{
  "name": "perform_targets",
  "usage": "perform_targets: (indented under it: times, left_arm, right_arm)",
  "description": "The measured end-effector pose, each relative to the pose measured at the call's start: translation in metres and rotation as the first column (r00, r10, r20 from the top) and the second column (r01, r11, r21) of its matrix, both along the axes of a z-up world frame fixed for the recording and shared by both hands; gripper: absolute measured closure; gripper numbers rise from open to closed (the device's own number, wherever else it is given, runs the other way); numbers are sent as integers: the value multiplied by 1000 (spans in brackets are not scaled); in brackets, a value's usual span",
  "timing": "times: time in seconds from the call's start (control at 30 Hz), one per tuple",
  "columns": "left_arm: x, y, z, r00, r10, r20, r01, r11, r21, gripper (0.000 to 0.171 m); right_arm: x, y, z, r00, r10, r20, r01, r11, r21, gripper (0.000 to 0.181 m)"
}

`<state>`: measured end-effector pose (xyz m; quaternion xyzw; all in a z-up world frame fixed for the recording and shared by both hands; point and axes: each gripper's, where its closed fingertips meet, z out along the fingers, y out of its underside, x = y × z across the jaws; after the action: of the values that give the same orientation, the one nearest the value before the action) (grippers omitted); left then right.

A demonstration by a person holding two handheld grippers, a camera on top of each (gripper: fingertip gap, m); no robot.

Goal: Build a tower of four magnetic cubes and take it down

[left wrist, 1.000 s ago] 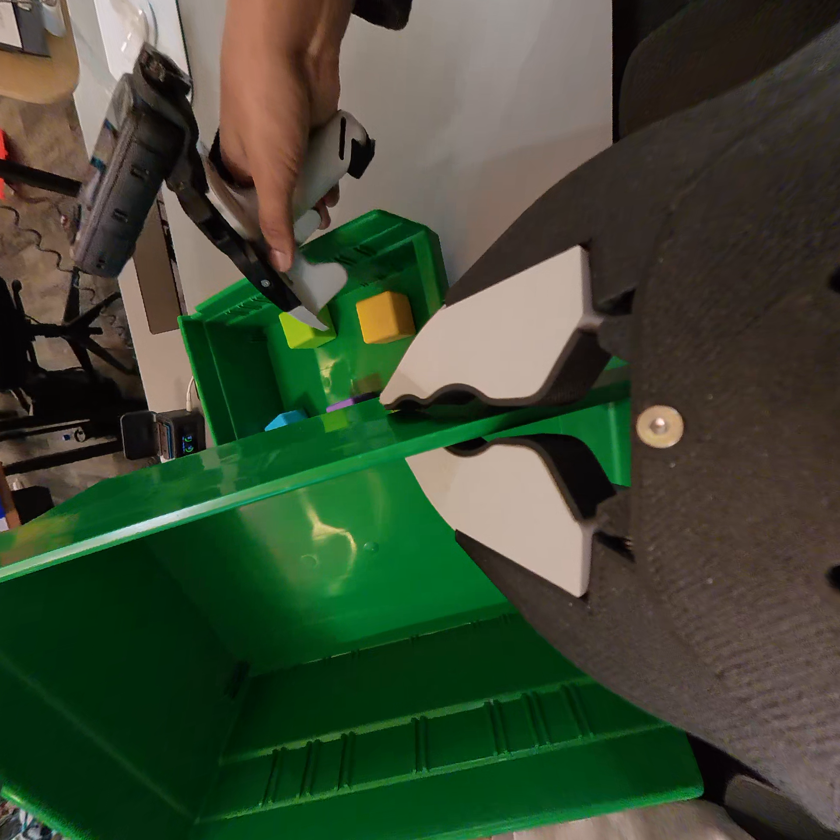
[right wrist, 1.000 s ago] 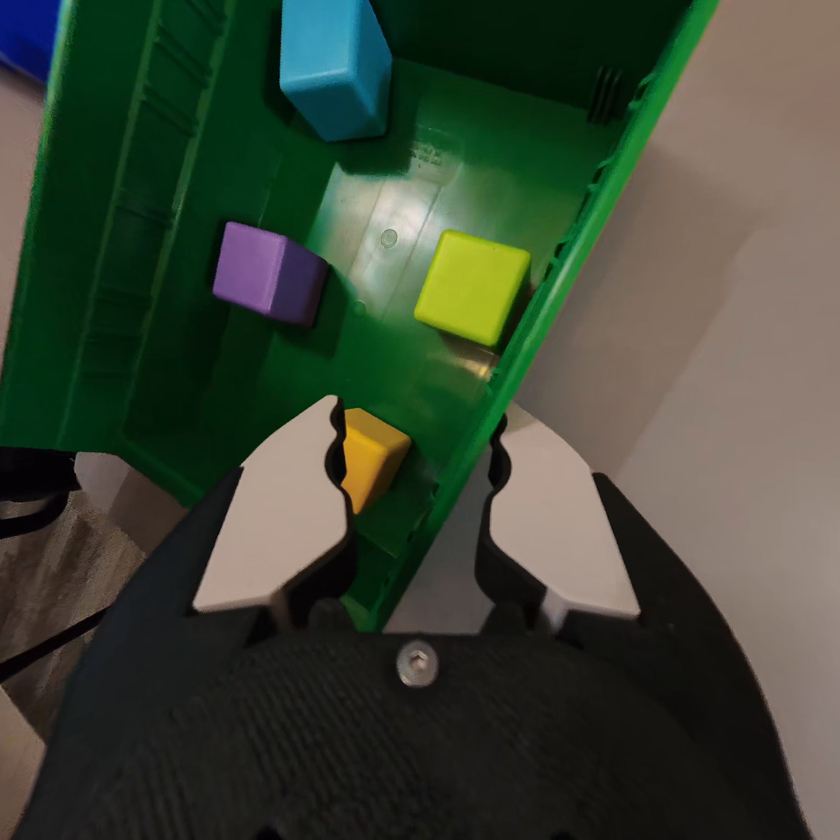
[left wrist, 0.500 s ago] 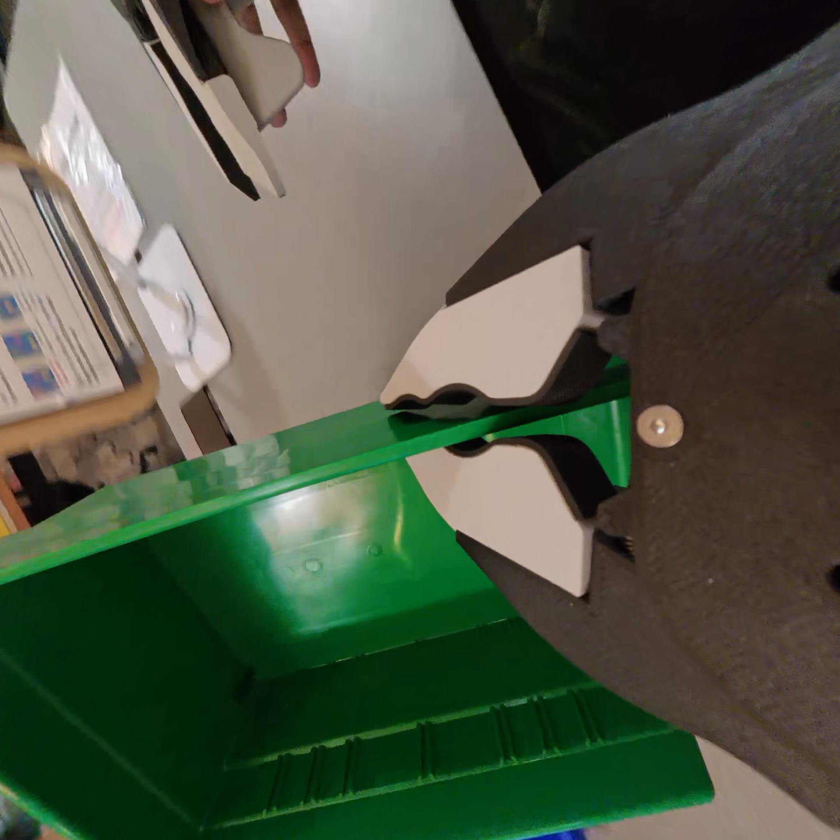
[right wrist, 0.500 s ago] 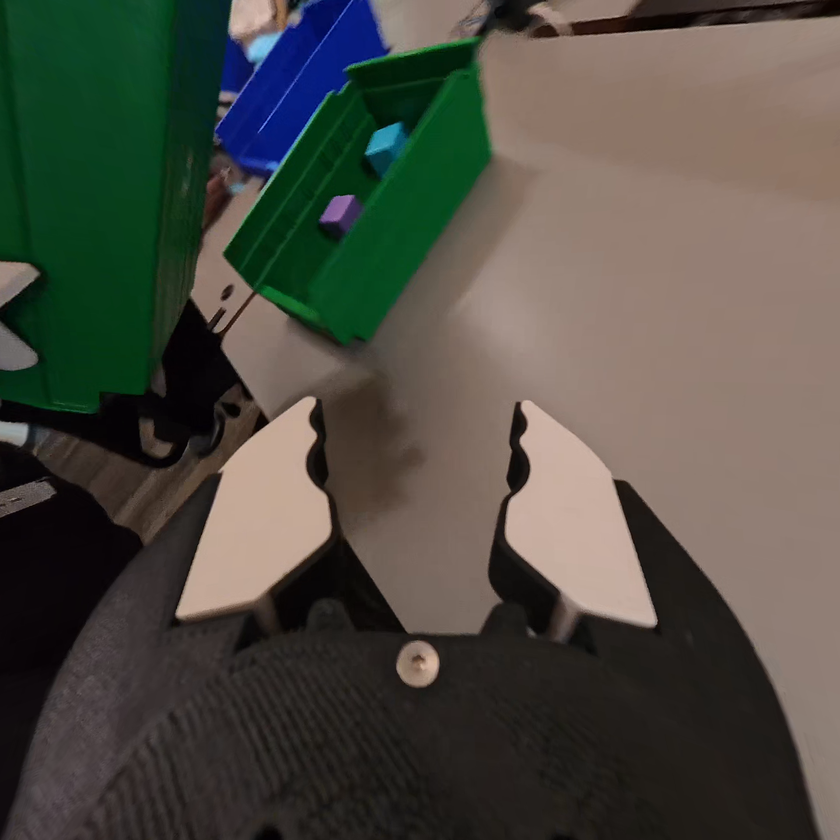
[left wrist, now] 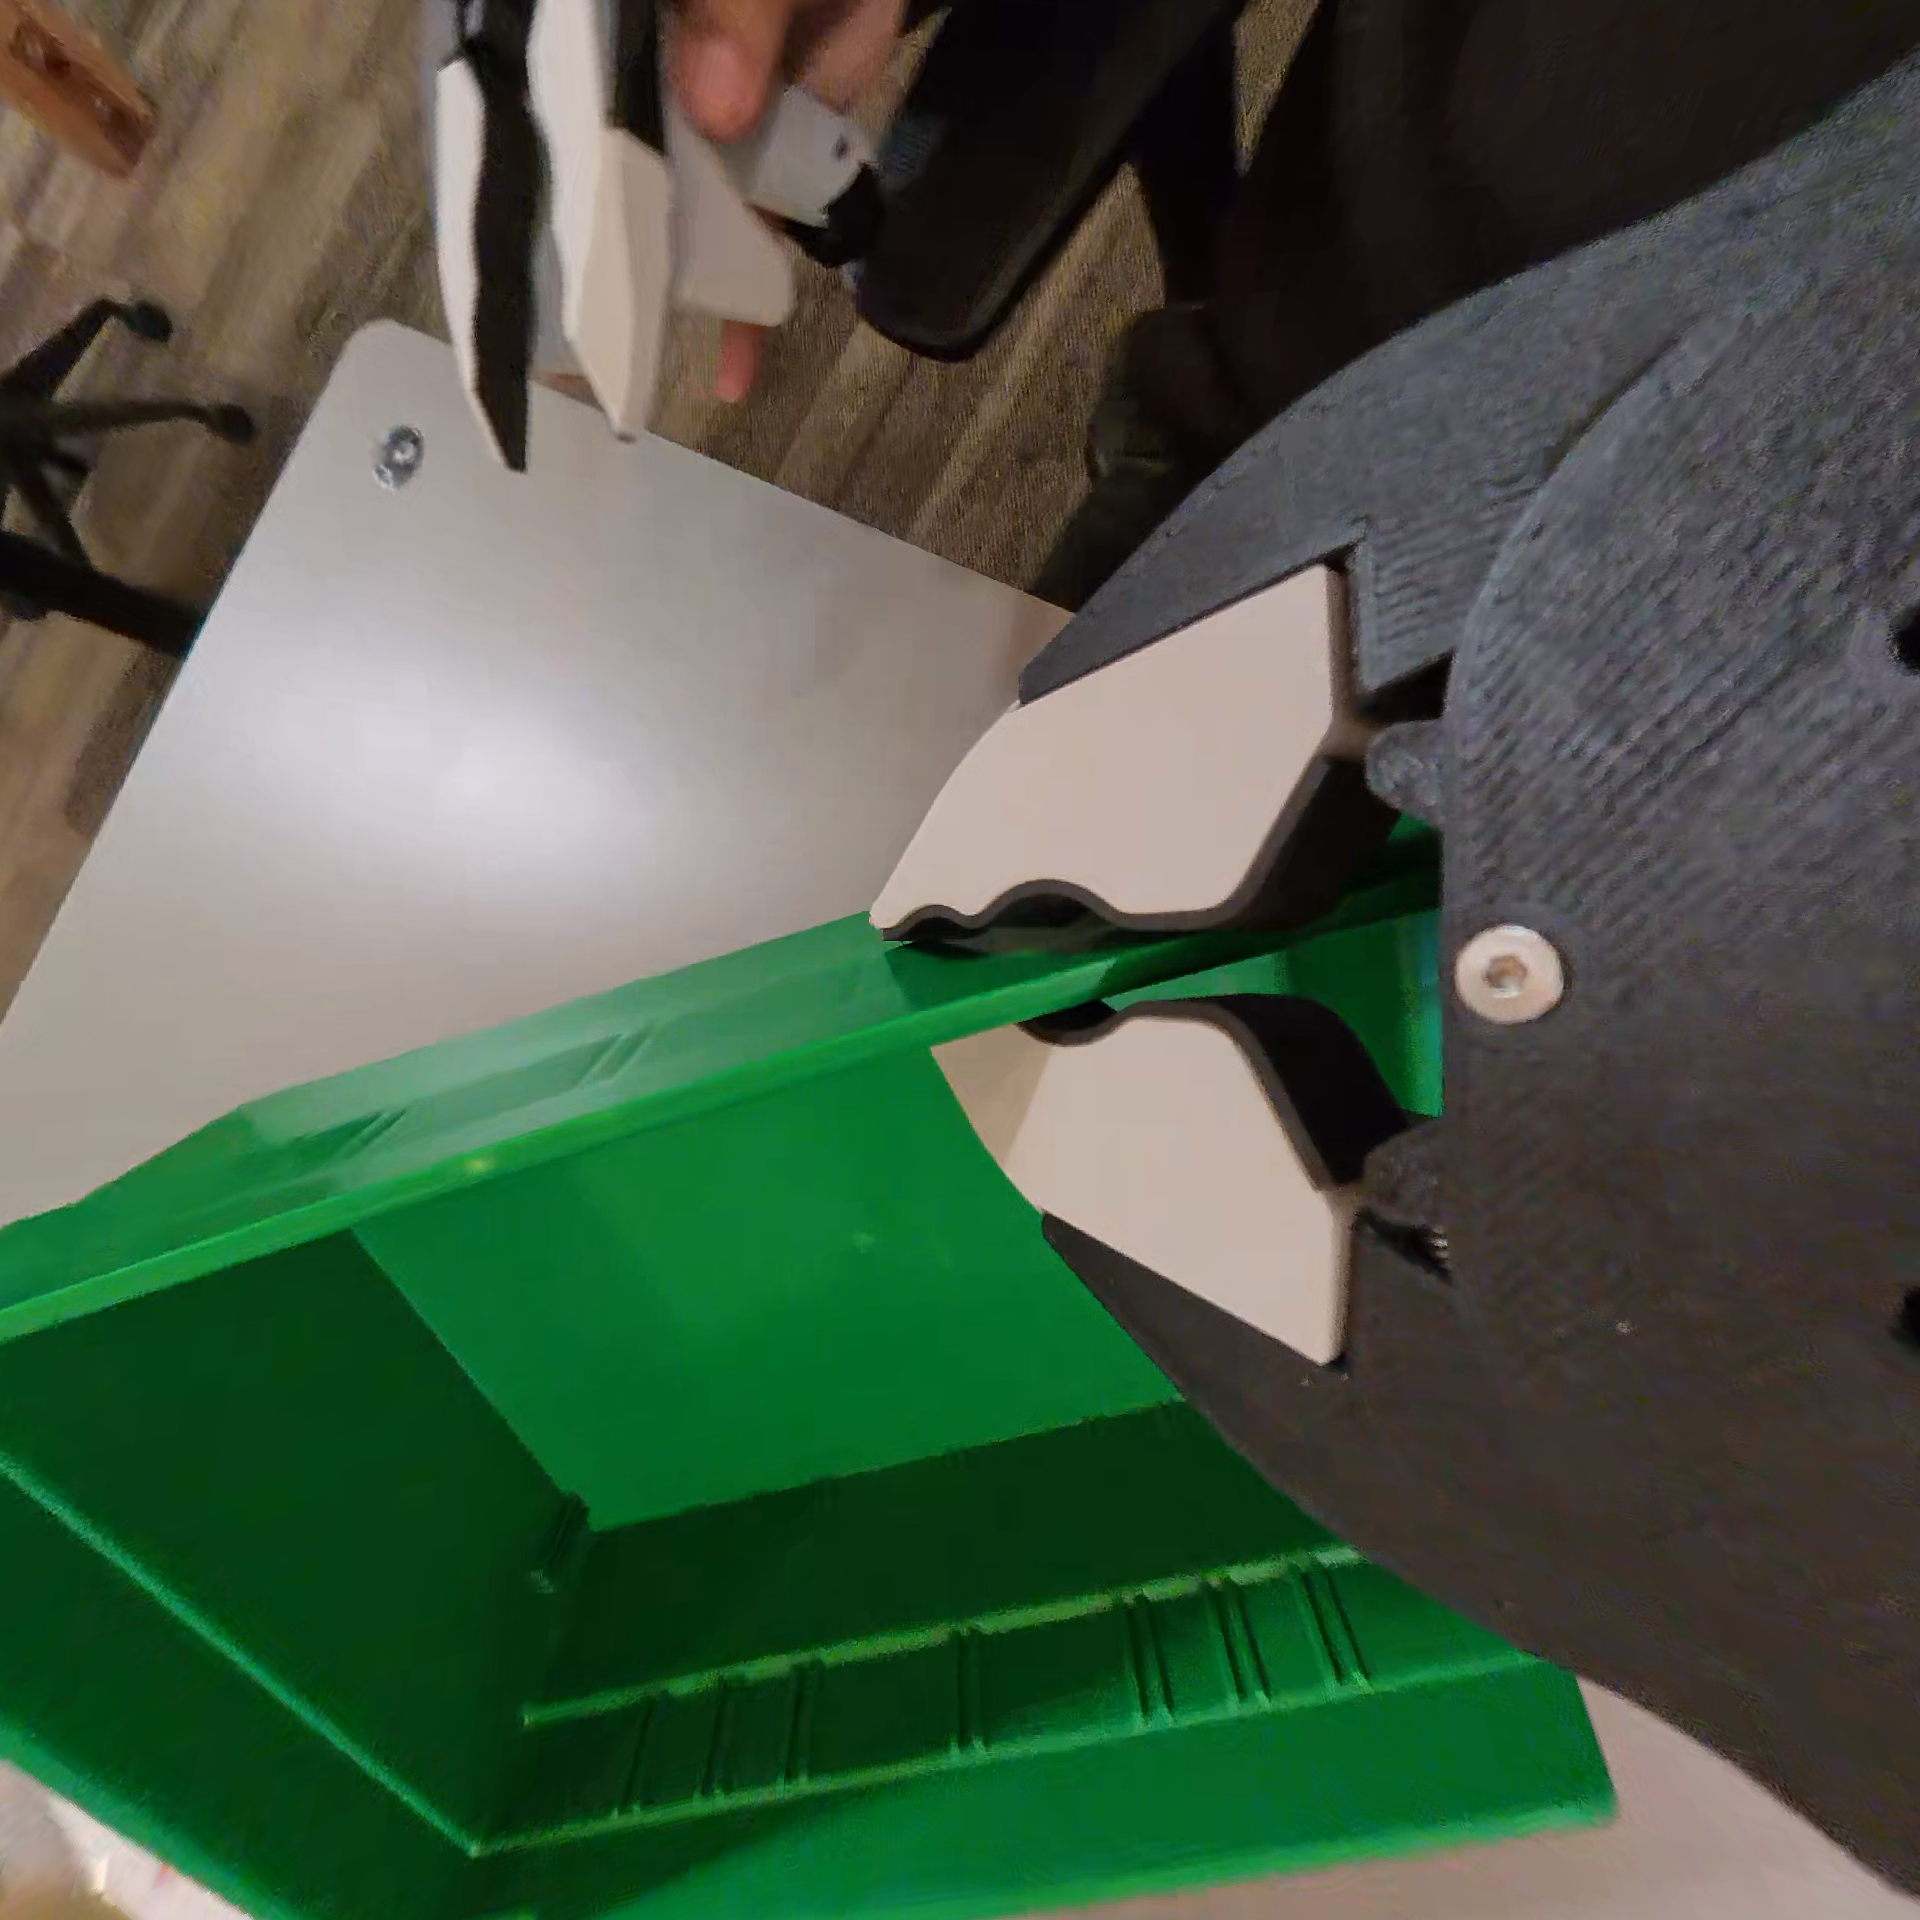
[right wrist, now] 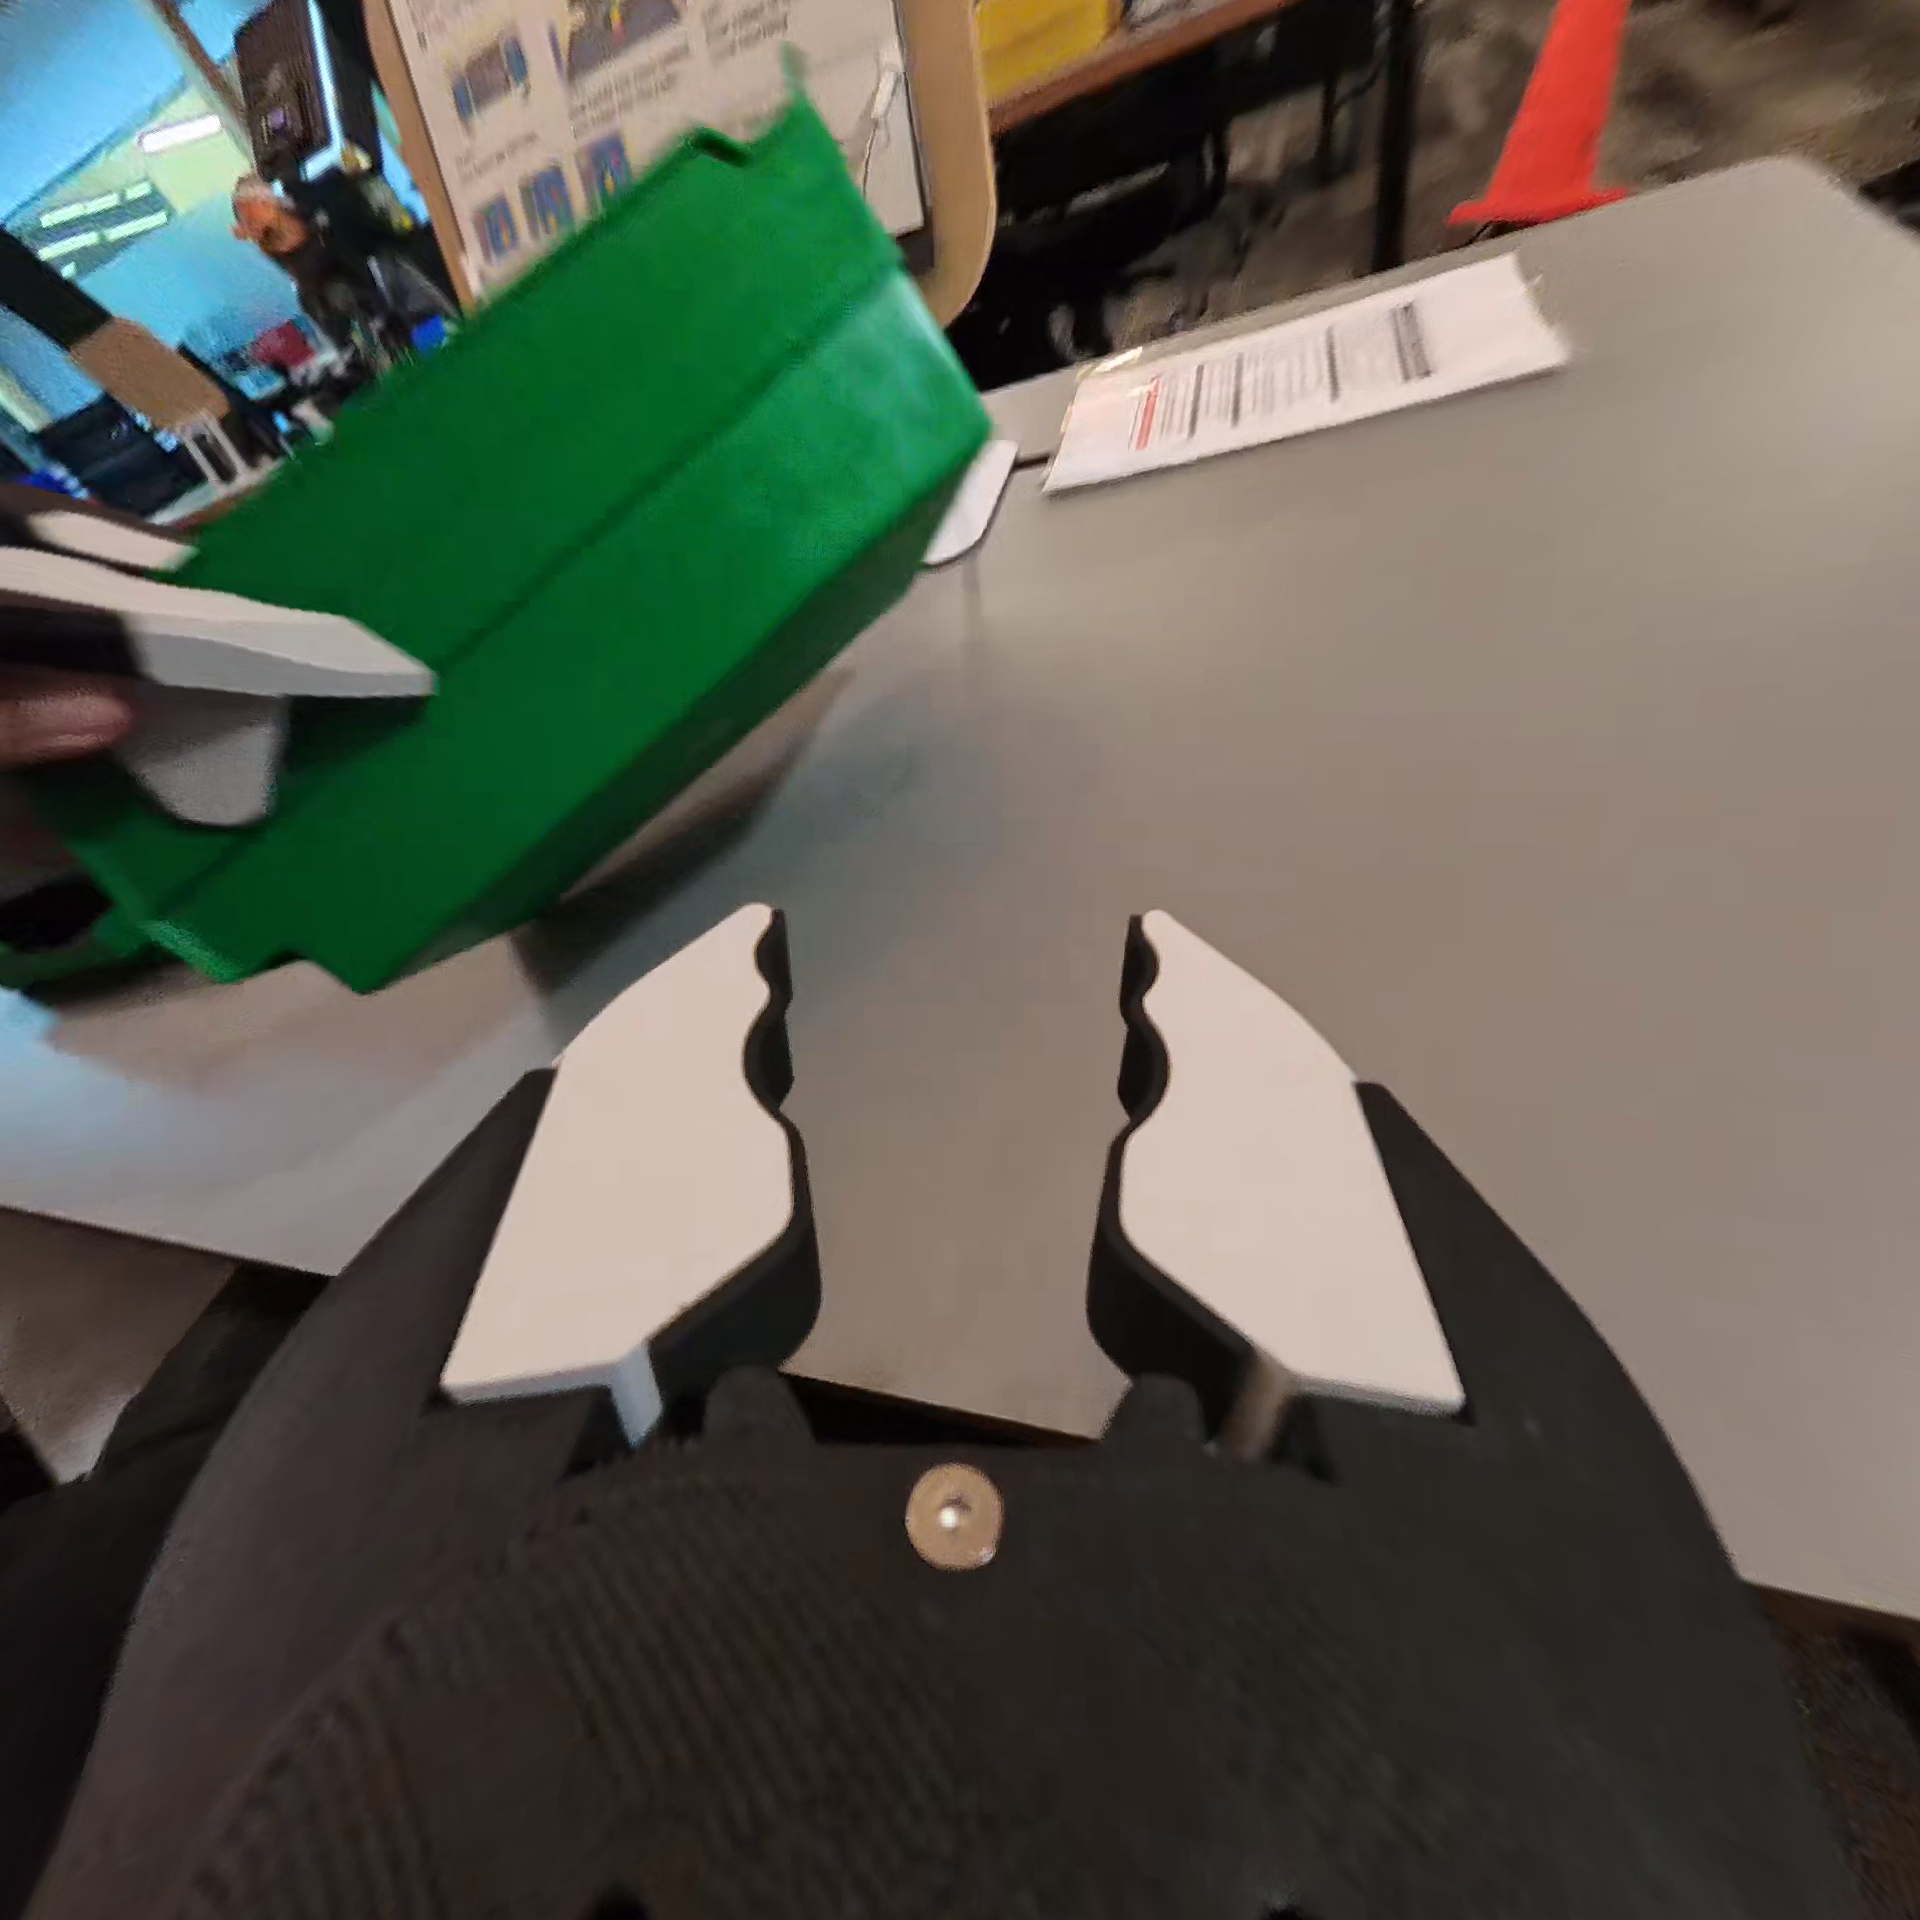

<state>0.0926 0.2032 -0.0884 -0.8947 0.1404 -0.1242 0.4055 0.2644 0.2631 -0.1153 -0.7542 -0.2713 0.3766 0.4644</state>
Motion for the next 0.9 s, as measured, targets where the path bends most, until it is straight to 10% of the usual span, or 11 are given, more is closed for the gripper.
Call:
perform_targets:
  times: [0.27, 0.57, 0.9]
  left_arm:
    - [66, 104, -45, 983, -63, -173, 52, 996, -65, 164]
    - [130, 134, -66, 985, -146, -95, 136, 985, -109, 148]
    - [66, 76, 21, 992, -122, 10, 120, 983, 140, 122]
  right_arm:
    - [-1, -8, -23, 992, 30, 120, -29, 1000, -5, 113]
    - [12, -5, -26, 996, -16, 92, 18, 999, -28, 125]
    - [0, -8, -19, 963, -132, 237, 80, 973, 217, 132]
